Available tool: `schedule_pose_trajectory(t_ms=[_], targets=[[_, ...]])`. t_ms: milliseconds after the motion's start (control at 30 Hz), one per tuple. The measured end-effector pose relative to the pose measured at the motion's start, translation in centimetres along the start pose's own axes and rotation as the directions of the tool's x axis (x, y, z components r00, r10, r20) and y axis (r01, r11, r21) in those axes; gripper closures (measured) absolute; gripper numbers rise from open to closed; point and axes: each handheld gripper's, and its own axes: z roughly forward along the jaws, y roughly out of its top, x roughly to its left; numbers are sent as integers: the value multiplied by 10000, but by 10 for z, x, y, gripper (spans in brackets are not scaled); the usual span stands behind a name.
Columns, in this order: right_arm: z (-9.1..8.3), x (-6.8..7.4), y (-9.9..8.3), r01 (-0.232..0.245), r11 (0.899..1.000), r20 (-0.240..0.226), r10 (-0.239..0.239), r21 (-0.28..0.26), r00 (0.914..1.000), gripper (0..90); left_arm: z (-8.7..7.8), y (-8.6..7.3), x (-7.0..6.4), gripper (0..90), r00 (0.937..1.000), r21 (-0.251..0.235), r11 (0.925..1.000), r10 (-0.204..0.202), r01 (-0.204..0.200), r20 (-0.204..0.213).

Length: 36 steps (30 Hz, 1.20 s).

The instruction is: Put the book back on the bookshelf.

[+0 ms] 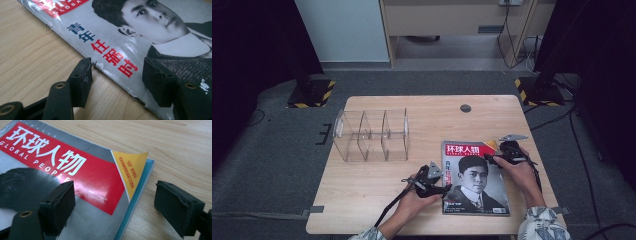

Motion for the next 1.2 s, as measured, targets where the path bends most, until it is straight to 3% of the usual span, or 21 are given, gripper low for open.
schedule_pose_trajectory(t_ms=[433,767,900,1200], targets=[[-3,5,0,118,9999,-304,-119,-42,9995,247,1,-1,-2,433,10000,-119,9999,62,-63,-50],[-20,15,7,435,9964,-626,-481,-729,9969,310,1,-1,-2,433,10000,-121,9999,75,-76,-65],[-21,17,6,563,9966,-678,-604,-601,9959,321,1,-1,-2,433,9999,-124,9999,79,-80,-67],[-15,11,-8,317,9995,-833,-310,73,9960,409,1,-1,-2,433,9999,-122,9999,85,-86,-71]])
